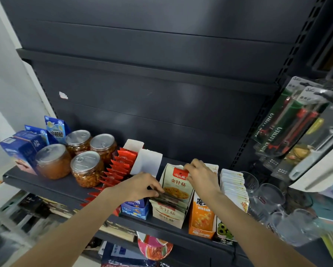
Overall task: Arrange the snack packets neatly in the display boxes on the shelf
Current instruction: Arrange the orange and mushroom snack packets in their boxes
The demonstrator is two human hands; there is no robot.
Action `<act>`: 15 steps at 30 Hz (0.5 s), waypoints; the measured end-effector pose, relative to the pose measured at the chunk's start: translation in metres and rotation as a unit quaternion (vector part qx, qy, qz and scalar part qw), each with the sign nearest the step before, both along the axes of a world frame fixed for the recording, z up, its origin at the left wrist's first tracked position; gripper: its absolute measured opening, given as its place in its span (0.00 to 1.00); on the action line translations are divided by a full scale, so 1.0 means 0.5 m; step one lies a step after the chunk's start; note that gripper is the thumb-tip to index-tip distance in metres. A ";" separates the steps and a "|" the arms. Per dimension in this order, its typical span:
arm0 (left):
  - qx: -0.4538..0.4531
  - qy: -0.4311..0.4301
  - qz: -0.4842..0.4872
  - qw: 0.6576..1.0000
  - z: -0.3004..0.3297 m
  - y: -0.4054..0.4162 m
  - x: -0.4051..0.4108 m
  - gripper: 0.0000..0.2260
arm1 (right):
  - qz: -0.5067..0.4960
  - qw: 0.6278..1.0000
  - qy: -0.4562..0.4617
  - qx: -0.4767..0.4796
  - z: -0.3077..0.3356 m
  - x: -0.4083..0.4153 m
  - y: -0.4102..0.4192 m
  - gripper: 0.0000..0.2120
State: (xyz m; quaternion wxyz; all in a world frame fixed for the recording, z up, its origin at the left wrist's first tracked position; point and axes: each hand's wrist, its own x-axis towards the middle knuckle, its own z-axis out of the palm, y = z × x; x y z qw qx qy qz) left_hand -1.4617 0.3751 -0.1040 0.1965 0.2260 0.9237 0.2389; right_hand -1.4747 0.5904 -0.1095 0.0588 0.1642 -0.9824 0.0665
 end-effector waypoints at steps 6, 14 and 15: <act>0.017 -0.008 0.025 1.000 -0.005 0.006 -0.001 0.12 | -0.001 1.000 0.013 0.000 -0.002 -0.007 0.000 0.19; -0.014 -0.029 0.009 0.999 0.003 0.012 -0.008 0.11 | 0.026 0.999 0.007 -0.019 -0.001 -0.011 0.005 0.18; -0.016 -0.023 0.010 1.000 0.002 0.013 -0.008 0.11 | 0.032 0.999 0.005 -0.021 0.000 -0.011 0.006 0.17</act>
